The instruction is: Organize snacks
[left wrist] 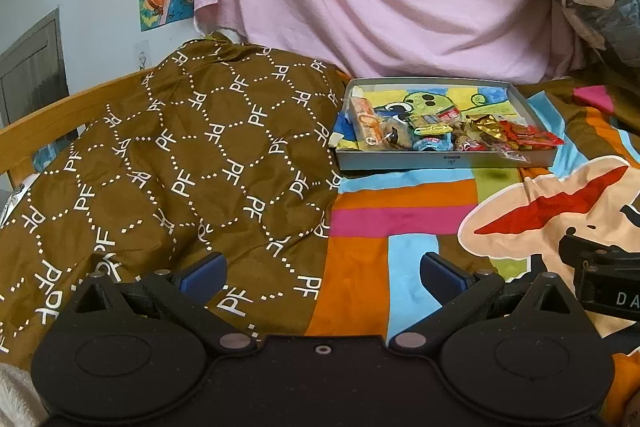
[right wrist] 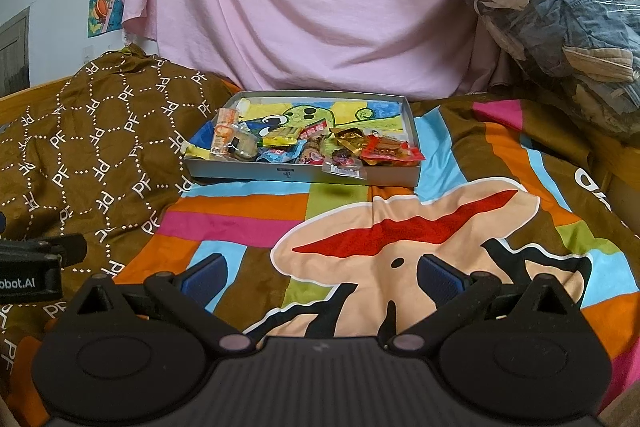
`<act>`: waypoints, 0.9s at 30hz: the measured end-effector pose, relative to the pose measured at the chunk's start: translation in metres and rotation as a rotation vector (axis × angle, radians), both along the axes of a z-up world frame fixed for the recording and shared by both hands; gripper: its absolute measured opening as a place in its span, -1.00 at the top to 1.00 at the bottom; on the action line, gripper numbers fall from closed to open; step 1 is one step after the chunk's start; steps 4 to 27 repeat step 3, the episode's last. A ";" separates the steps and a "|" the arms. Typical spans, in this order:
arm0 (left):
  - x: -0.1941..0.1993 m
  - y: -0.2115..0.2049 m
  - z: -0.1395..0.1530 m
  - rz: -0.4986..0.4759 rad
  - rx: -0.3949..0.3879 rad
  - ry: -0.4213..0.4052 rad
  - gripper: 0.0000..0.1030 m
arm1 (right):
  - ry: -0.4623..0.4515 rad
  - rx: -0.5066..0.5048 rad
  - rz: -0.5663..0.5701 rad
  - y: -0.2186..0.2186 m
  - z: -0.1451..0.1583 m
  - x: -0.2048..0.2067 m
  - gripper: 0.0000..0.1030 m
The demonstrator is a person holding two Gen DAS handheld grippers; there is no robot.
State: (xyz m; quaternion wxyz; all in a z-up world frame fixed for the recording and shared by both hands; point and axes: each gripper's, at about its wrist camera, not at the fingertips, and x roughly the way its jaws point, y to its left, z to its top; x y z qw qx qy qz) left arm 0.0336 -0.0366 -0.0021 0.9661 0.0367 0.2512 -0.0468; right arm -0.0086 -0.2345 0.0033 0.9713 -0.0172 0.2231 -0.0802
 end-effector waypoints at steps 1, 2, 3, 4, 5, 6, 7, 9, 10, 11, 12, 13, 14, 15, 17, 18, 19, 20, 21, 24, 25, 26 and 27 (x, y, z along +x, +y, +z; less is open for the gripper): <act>0.000 0.000 0.000 0.001 -0.002 0.002 -0.98 | -0.001 0.000 0.000 0.000 0.000 0.001 -1.00; 0.000 0.001 0.000 0.002 -0.003 0.004 -0.98 | 0.000 -0.001 0.000 0.001 0.001 0.001 -1.00; 0.001 0.001 0.000 0.004 -0.003 0.007 -0.98 | 0.000 -0.001 0.000 0.000 0.000 0.001 -1.00; 0.001 0.001 0.000 0.004 -0.003 0.007 -0.98 | 0.000 -0.001 0.000 0.000 0.000 0.001 -1.00; 0.001 0.001 0.000 0.004 -0.003 0.007 -0.98 | 0.000 -0.001 0.000 0.000 0.000 0.001 -1.00; 0.001 0.001 0.000 0.004 -0.003 0.007 -0.98 | 0.000 -0.001 0.000 0.000 0.000 0.001 -1.00; 0.001 0.001 0.000 0.004 -0.003 0.007 -0.98 | 0.000 -0.001 0.000 0.000 0.000 0.001 -1.00; 0.001 0.001 0.000 0.004 -0.003 0.007 -0.98 | 0.000 -0.001 0.000 0.000 0.000 0.001 -1.00; 0.001 0.001 0.000 0.004 -0.003 0.007 -0.98 | 0.000 -0.001 0.000 0.000 0.000 0.001 -1.00; 0.001 0.001 0.000 0.004 -0.003 0.007 -0.98 | 0.000 -0.001 0.000 0.000 0.000 0.001 -1.00; 0.001 0.001 0.000 0.004 -0.003 0.007 -0.98 | 0.000 -0.001 0.000 0.000 0.000 0.001 -1.00; 0.001 0.001 0.000 0.004 -0.003 0.007 -0.98 | 0.000 -0.001 0.000 0.000 0.000 0.001 -1.00; 0.001 0.001 0.000 0.004 -0.003 0.007 -0.98 | 0.000 -0.001 0.000 0.000 0.000 0.001 -1.00; 0.001 0.001 0.000 0.004 -0.003 0.007 -0.98 | 0.000 -0.001 0.000 0.000 0.000 0.001 -1.00; 0.001 0.001 0.000 0.004 -0.003 0.007 -0.98 | 0.000 -0.001 0.000 0.000 0.000 0.001 -1.00; 0.001 0.001 0.000 0.004 -0.003 0.007 -0.98 | 0.000 -0.001 0.000 0.000 0.000 0.001 -1.00; 0.001 0.001 0.000 0.004 -0.003 0.007 -0.98 | 0.000 -0.001 0.000 0.000 0.000 0.001 -1.00; 0.001 0.001 0.000 0.004 -0.003 0.007 -0.98 | 0.000 -0.001 0.000 0.000 0.000 0.001 -1.00; 0.001 0.001 0.000 0.004 -0.003 0.007 -0.98 | 0.000 -0.001 0.000 0.000 0.000 0.001 -1.00; 0.001 0.001 0.000 0.004 -0.003 0.007 -0.98 | 0.000 -0.001 0.000 0.000 0.000 0.001 -1.00; 0.001 0.001 0.000 0.004 -0.003 0.007 -0.98 | 0.000 -0.001 0.000 0.000 0.000 0.001 -1.00; 0.001 0.001 0.000 0.004 -0.003 0.007 -0.98 | 0.000 -0.001 0.000 0.000 0.000 0.001 -1.00; 0.001 0.001 0.000 0.004 -0.003 0.007 -0.98 | 0.000 -0.001 0.000 0.000 0.000 0.001 -1.00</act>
